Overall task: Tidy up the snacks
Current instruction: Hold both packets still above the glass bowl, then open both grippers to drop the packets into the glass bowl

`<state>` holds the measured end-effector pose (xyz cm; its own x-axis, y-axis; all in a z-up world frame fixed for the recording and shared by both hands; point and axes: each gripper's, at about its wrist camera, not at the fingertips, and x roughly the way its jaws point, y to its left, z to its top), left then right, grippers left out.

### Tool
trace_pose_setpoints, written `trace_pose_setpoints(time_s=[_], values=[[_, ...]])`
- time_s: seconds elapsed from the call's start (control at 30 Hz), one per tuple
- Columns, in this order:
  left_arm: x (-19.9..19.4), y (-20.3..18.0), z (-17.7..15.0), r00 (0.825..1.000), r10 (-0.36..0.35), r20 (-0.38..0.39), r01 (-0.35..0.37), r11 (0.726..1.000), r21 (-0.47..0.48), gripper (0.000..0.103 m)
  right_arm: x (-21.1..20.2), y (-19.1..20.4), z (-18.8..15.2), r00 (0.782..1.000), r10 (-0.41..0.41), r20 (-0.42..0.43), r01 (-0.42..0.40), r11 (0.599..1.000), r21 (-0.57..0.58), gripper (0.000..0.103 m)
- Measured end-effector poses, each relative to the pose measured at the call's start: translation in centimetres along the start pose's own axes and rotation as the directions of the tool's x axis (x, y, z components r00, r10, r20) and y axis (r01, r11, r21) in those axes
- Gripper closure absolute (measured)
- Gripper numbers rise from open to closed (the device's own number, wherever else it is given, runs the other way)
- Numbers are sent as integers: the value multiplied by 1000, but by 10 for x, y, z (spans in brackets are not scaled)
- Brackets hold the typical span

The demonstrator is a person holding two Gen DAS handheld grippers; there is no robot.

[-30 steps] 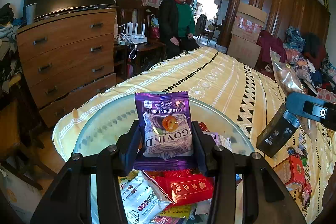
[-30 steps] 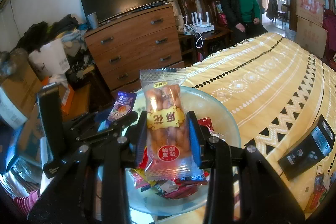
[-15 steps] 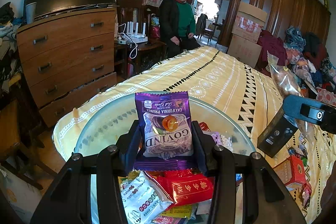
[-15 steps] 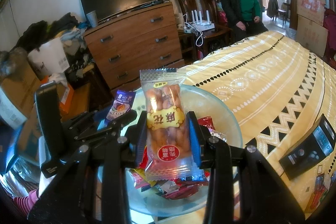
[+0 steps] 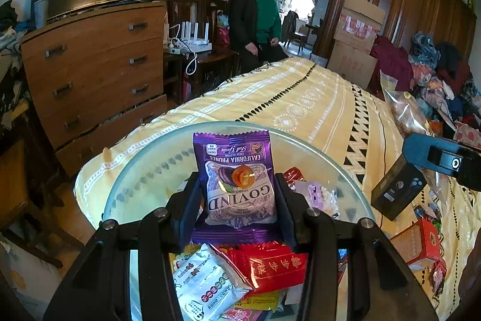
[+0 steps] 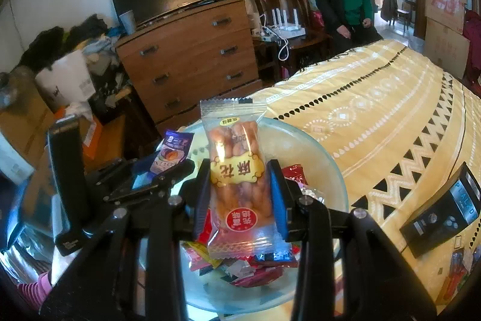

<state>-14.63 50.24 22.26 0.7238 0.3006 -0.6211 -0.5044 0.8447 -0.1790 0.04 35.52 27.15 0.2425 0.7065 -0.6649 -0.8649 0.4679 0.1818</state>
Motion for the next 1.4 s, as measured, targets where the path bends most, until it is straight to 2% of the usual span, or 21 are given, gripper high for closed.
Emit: trace_pose_setpoints(time_s=[0.47, 0.77, 0.93, 1.03, 1.13, 1.27, 1.4], values=[[21, 2, -8, 991, 22, -130, -17, 999, 40, 55, 34, 1, -6, 994, -17, -112, 18, 1000, 3, 66], [28, 7, -16, 984, 40, -171, -32, 998, 51, 54, 63, 4, -27, 980, -19, -198, 20, 1000, 2, 66], [30, 11, -15, 983, 50, -174, -43, 998, 42, 42, 74, 5, -36, 973, -12, -231, 15, 1000, 12, 64], [30, 12, -15, 982, 62, -176, -56, 998, 40, 36, 76, 6, -38, 971, 2, -239, 4, 1000, 26, 64], [31, 13, -16, 982, 69, -174, -62, 997, 42, 35, 77, 6, -40, 971, 2, -240, 5, 1000, 29, 63], [35, 15, -17, 981, 72, -179, -65, 997, 43, 35, 76, 6, -40, 973, 3, -231, 5, 999, 36, 52], [35, 15, -17, 980, 87, -179, -80, 996, 46, 33, 68, 8, -39, 980, 11, -201, -3, 999, 41, 52]])
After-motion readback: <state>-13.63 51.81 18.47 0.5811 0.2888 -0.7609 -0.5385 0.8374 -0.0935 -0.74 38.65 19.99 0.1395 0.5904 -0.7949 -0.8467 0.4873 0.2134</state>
